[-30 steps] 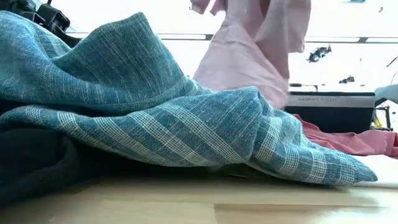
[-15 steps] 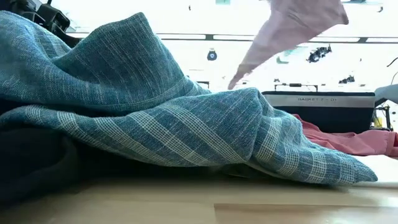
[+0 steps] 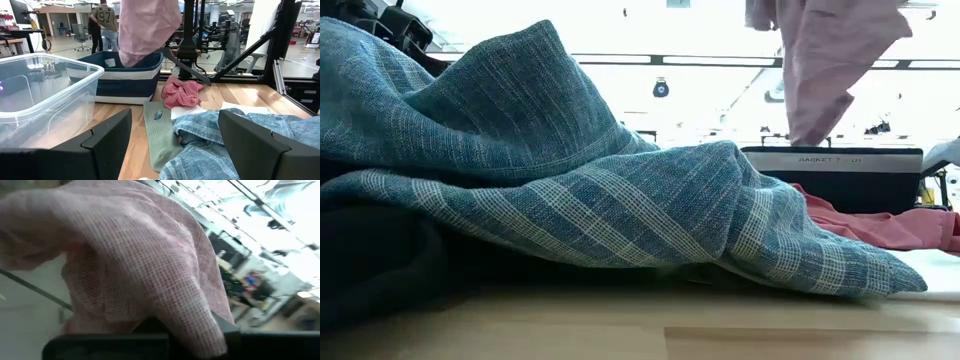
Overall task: Pick & Place Cloths
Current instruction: Put the pink polo shirt into the blue bin
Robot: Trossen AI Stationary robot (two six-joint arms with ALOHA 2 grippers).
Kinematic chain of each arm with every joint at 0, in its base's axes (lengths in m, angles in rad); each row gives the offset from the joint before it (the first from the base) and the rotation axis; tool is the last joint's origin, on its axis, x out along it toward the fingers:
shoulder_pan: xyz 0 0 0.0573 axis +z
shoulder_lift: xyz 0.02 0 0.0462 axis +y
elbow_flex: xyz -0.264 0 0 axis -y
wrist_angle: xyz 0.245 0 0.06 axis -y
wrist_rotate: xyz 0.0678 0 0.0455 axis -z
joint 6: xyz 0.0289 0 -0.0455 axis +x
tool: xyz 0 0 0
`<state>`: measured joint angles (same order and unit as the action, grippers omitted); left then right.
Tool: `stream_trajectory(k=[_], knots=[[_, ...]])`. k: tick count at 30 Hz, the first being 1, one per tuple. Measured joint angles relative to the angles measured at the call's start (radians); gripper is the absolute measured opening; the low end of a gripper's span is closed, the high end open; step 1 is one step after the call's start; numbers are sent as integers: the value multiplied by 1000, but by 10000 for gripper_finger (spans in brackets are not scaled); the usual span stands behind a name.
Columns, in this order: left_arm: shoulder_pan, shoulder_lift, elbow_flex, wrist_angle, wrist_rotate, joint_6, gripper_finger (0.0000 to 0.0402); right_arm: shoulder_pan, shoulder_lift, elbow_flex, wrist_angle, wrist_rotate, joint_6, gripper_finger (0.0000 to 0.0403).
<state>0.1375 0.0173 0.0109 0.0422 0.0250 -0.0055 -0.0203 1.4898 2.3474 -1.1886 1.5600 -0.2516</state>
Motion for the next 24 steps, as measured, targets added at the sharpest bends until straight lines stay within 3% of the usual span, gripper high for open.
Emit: stream_trajectory(k=[8,13,18,24], knots=[[0,0,0,0,0,0,292,-156,70,0,-199,-184,154,5],[0,0,0,0,0,0,292,-260,102,0,-387,-357,377,5],[0,0,0,0,0,0,292,-346,102,-25,-382,-602,474,5],[0,0,0,0,0,0,292,-443,105,-50,-381,-803,557,5]])
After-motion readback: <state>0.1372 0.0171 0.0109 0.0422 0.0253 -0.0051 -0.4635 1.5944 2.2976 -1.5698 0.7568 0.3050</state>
